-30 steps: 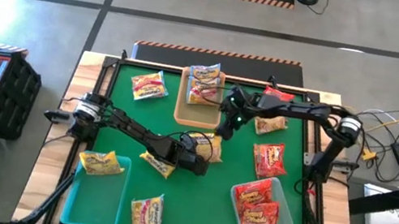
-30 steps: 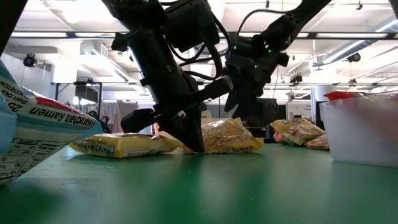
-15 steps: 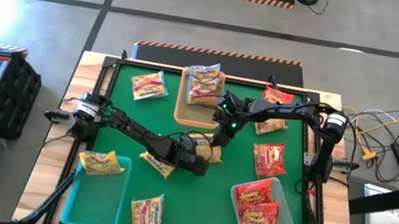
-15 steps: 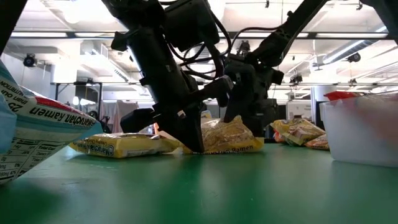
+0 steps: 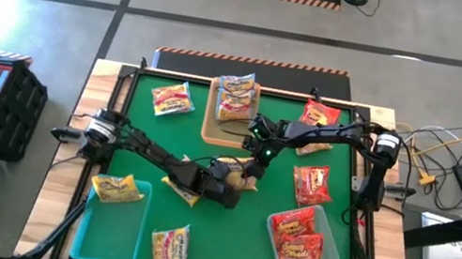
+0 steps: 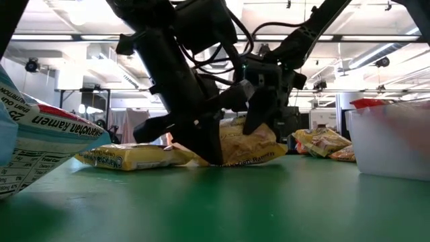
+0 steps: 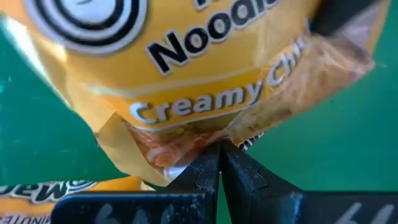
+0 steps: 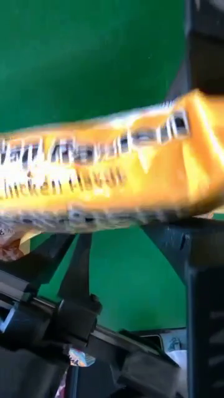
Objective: Sort Maruchan noodles
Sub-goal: Put the yellow noddle pack into the blue bin
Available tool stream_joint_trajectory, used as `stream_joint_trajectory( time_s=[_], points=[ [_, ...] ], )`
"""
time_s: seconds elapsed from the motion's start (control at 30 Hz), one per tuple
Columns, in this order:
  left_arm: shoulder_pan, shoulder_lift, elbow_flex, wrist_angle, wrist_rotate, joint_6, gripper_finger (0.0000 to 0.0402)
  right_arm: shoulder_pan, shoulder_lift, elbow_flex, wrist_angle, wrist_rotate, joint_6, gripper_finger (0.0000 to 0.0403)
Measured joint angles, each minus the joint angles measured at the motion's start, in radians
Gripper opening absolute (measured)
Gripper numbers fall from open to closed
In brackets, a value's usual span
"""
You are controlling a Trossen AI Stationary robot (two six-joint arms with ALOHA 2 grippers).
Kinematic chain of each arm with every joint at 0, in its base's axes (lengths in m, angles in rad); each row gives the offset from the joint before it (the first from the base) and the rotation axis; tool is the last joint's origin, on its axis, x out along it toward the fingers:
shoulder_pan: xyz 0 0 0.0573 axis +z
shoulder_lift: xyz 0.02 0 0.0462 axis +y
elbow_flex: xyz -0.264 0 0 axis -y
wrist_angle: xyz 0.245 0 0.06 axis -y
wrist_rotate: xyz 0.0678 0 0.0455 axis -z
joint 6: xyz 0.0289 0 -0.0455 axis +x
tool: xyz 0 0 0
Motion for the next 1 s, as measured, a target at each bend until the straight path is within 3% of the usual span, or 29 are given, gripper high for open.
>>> stream_joint_trajectory(
  time_s=[0.13, 0.6, 0.8, 1.0],
  points=[
    [-0.022, -0.024, -0.003, -0.014, -0.035, 0.109, 0.0, 0.0, 0.0, 0.0, 0.003, -0.002, -0.011, 0.0105],
    [-0.04, -0.152, -0.002, -0.088, -0.057, 0.327, 0.0, -0.001, -0.02, 0.0, -0.063, 0.006, -0.109, 0.0105],
    [-0.052, -0.234, -0.016, -0.207, -0.097, 0.33, 0.0, -0.001, -0.076, -0.002, -0.134, 0.02, -0.153, 0.0105],
    [-0.096, -0.402, -0.208, 0.034, -0.144, 0.322, 0.0, 0.002, -0.146, -0.002, -0.172, 0.033, -0.16, 0.0105]
  ],
)
